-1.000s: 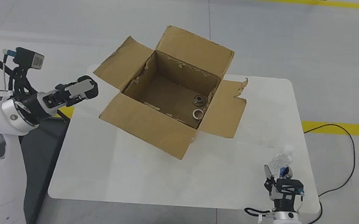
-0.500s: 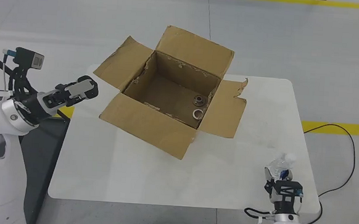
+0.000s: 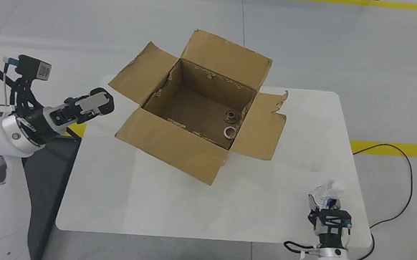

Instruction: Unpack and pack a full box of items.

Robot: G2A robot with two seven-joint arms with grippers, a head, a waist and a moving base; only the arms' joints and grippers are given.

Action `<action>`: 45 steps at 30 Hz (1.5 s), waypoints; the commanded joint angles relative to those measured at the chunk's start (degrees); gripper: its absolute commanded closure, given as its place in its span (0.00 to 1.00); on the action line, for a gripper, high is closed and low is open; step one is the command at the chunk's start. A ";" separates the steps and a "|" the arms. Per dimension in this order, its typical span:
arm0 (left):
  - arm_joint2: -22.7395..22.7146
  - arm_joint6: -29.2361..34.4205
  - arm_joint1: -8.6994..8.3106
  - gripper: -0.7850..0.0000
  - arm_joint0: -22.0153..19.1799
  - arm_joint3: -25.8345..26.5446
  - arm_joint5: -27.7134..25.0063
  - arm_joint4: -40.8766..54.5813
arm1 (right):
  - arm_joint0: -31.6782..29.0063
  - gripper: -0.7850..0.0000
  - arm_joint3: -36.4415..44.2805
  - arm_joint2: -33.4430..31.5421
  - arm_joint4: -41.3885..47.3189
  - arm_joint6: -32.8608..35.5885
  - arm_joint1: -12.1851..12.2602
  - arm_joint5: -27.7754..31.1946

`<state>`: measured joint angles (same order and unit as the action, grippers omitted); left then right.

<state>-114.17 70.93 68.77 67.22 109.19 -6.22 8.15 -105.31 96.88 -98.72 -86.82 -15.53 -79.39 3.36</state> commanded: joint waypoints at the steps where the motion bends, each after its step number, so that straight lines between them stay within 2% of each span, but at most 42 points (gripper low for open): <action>1: 0.00 0.00 0.00 0.00 0.00 0.00 0.00 0.00 | -0.02 0.10 0.08 -0.10 -0.02 -0.11 0.04 -0.32; 2: 0.00 0.00 0.00 0.00 0.00 0.00 0.00 0.00 | -0.05 0.00 0.16 -0.17 0.10 -0.15 0.06 -0.38; 12: 0.00 0.00 0.00 0.00 0.00 0.00 0.00 0.00 | -2.09 0.00 3.99 -1.62 2.21 -2.47 0.21 -0.35; 19: 0.00 0.00 0.00 0.00 0.00 0.00 0.00 0.00 | -6.10 0.00 10.90 -4.35 5.45 -1.61 0.44 2.31; 26: 0.00 0.00 0.00 0.00 0.00 0.00 0.00 0.00 | -6.10 0.00 10.90 -4.35 5.45 -1.61 0.44 2.31; 28: 0.00 0.00 0.00 0.00 0.00 0.00 0.00 0.00 | -6.03 0.00 12.59 -4.43 7.96 -1.48 0.44 3.99; 33: 0.00 0.00 0.00 0.00 0.00 0.00 0.00 0.00 | -8.28 0.00 20.25 -10.78 9.86 2.08 1.39 13.01; 38: 0.00 0.00 0.00 0.00 0.00 0.00 0.00 0.00 | -8.82 0.00 26.49 -15.49 12.60 9.78 2.06 18.20; 41: 0.00 0.00 0.00 0.00 0.00 0.00 0.00 0.00 | -7.98 0.00 28.04 -16.73 16.06 15.58 2.39 20.59; 45: 0.00 0.00 0.00 0.00 0.00 0.00 0.00 0.00 | -7.98 0.00 28.04 -16.73 16.06 15.58 2.39 20.59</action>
<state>-114.17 70.93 68.77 67.22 109.19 -6.22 8.15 -113.27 124.93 -115.47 -70.46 0.31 -76.98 24.01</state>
